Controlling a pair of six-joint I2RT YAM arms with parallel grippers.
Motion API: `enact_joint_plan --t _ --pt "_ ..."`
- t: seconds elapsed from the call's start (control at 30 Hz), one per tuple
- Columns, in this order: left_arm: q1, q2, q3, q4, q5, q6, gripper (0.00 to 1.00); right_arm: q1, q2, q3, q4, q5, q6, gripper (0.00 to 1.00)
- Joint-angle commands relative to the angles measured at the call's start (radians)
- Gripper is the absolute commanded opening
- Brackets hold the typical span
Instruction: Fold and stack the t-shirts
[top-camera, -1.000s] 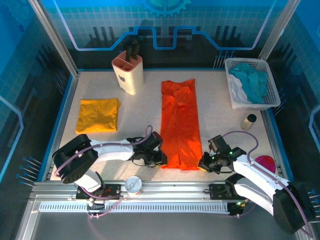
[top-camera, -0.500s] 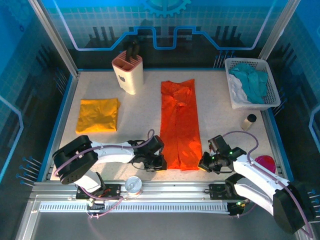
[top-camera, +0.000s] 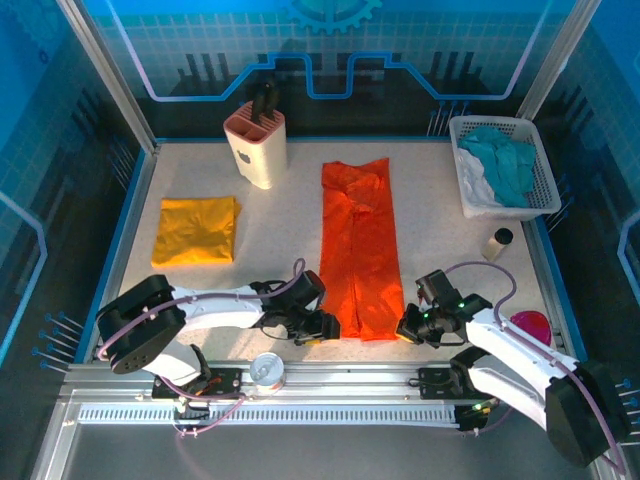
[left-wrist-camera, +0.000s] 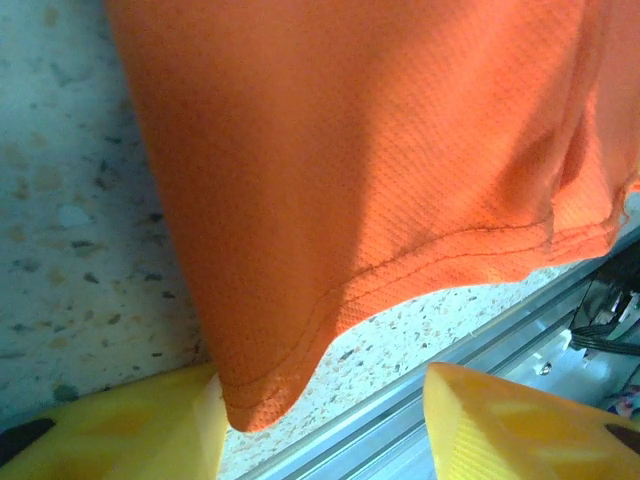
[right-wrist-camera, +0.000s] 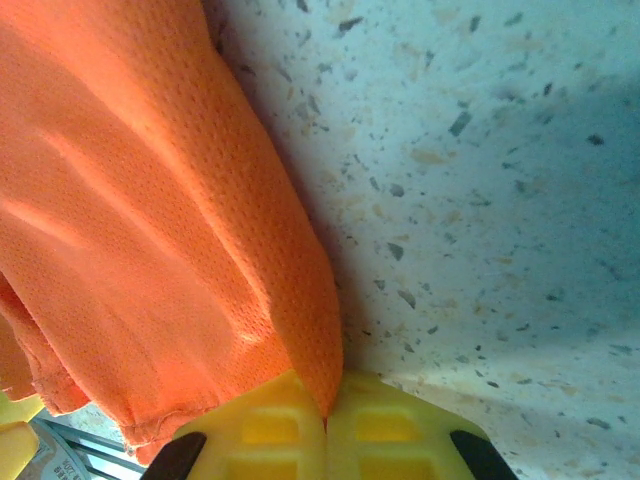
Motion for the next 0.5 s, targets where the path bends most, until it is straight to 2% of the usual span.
enact_joint_plan --t 0.0,0.1,0.27,0.47 --pt "0.015 0.020 -0.023 -0.060 -0.019 0.002 0.51 0.004 0.015 -0.012 -0.049 0.036 -0.005 0.00" --pt "0.015 0.007 -0.016 -0.047 -0.047 -0.010 0.50 0.001 0.011 -0.018 -0.044 0.035 0.006 0.00" --pt "0.031 0.000 -0.008 -0.048 -0.087 -0.007 0.54 -0.002 -0.006 -0.017 -0.053 0.042 0.011 0.00" --pt "0.040 0.036 0.007 -0.004 -0.087 -0.018 0.38 -0.002 -0.023 -0.016 -0.062 0.050 0.012 0.00"
